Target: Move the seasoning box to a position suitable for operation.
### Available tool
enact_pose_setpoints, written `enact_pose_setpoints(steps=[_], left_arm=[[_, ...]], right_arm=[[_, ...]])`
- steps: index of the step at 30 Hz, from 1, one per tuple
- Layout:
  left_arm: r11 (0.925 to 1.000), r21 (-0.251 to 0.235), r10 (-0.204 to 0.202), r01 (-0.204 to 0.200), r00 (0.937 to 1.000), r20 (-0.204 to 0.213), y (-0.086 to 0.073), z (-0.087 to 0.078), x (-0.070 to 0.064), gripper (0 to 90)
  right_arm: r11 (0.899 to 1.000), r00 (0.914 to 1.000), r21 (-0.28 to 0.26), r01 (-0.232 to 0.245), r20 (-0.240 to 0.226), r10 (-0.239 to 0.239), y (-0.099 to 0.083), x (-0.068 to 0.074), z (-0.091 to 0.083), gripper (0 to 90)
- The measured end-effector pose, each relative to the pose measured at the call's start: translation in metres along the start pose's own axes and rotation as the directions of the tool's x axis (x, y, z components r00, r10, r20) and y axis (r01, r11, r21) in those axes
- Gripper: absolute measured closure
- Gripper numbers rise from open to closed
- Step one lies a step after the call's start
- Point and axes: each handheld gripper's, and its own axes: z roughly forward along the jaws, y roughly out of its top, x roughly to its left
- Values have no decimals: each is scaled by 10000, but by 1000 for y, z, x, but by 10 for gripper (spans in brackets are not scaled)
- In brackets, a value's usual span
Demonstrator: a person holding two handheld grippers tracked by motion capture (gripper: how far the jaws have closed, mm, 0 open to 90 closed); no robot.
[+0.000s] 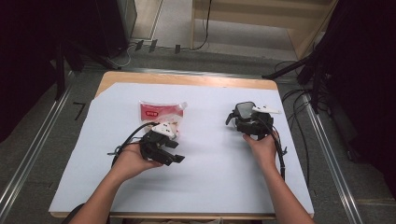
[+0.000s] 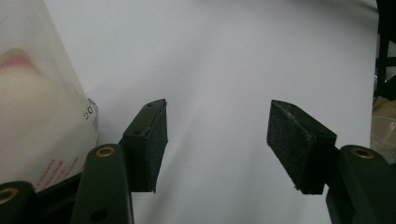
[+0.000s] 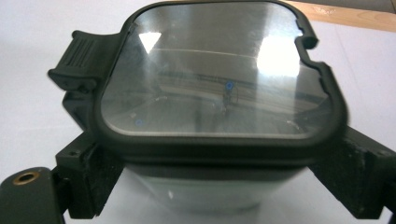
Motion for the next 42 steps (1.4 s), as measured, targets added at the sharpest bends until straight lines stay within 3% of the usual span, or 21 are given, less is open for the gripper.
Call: enact_pose_setpoints(steps=[11, 17, 19, 23, 26, 38, 42], left_arm=[[9999, 53, -131, 131, 9999, -19, -4, 0, -3, 394], [9998, 73, -172, 172, 9998, -34, -6, 0, -3, 394], [9997, 63, -232, 232, 9997, -30, -7, 0, -4, 394], [9997, 30, -246, 246, 9997, -33, -7, 0, -4, 394], [9997, 31, -229, 229, 9997, -17, -6, 0, -4, 394], [9997, -53, -249, 249, 9997, 10, -6, -1, -2, 393], [9998, -119, -151, 151, 9999, 8, -4, -2, -1, 394]], right_arm=[[9983, 9996, -542, -207, -186, 197, -2, -1, 20, 100], [9955, 9998, -932, 164, -124, -177, -2, 2, 24, 126], [9950, 9996, -961, 269, -88, -279, -2, 1, 24, 146], [9945, 9998, -1051, 21, -219, -44, -3, -1, 23, 149], [9935, 9997, -1126, 170, -178, -191, -3, -1, 24, 150], [9901, 9994, -1379, -268, -252, 236, 0, -4, 15, 151], [9910, 9991, -1333, -91, -417, 35, 2, 1, 8, 151]])
